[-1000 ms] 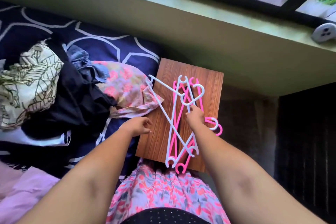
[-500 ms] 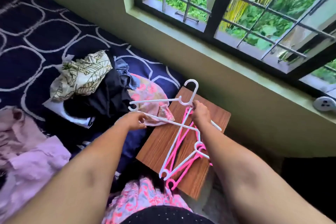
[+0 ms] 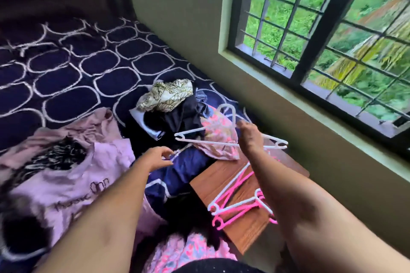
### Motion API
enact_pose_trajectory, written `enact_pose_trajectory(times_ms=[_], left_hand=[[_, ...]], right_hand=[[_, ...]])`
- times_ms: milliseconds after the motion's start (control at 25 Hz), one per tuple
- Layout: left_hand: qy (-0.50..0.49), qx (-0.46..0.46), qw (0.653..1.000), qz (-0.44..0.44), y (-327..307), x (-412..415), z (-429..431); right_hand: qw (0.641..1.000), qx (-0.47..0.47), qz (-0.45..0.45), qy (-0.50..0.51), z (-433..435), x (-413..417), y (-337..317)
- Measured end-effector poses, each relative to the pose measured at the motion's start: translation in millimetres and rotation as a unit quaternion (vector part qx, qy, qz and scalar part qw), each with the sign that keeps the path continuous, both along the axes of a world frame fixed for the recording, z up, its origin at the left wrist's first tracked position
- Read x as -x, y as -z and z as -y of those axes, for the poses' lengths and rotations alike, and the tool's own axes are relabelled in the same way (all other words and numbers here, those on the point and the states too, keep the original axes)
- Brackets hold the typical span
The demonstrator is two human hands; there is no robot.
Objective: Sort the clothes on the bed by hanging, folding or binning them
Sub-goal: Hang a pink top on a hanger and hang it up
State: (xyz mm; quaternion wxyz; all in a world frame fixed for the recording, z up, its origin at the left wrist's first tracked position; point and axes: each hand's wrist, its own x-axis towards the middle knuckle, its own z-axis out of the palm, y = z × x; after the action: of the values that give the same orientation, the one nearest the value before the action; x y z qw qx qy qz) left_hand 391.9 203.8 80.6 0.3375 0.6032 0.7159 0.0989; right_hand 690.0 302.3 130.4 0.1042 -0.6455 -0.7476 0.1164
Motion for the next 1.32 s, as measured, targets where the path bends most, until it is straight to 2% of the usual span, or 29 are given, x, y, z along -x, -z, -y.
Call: enact_pose_trajectory(times_ms=[320, 480, 680, 960, 1080, 1320], left_hand=[[-0.113, -0.018, 0.99, -0.087, -38, 61, 131], [-0.187, -0.008, 0.973, -0.138, -47, 98, 186], [-0.277, -0.003, 0.953, -0.126, -39, 167, 246], [-0.305, -0.014, 0.946, -0.106, -6, 298, 268], [-0.294, -0.017, 0.947, -0.13, 1, 344, 258], [-0.273, 0.013, 0.948, -0.162, 35, 392, 227]], right_hand=[[0.986, -0.006, -0.012, -0.169, 50, 108, 3], [0.982, 0.001, 0.009, -0.191, 70, 168, -1], [0.976, -0.01, 0.04, -0.212, 104, 265, 4], [0.979, 0.035, 0.035, -0.199, 119, 397, 25], [0.983, 0.044, 0.009, -0.178, 115, 439, 25], [0.987, 0.045, -0.059, -0.144, 106, 470, 50]])
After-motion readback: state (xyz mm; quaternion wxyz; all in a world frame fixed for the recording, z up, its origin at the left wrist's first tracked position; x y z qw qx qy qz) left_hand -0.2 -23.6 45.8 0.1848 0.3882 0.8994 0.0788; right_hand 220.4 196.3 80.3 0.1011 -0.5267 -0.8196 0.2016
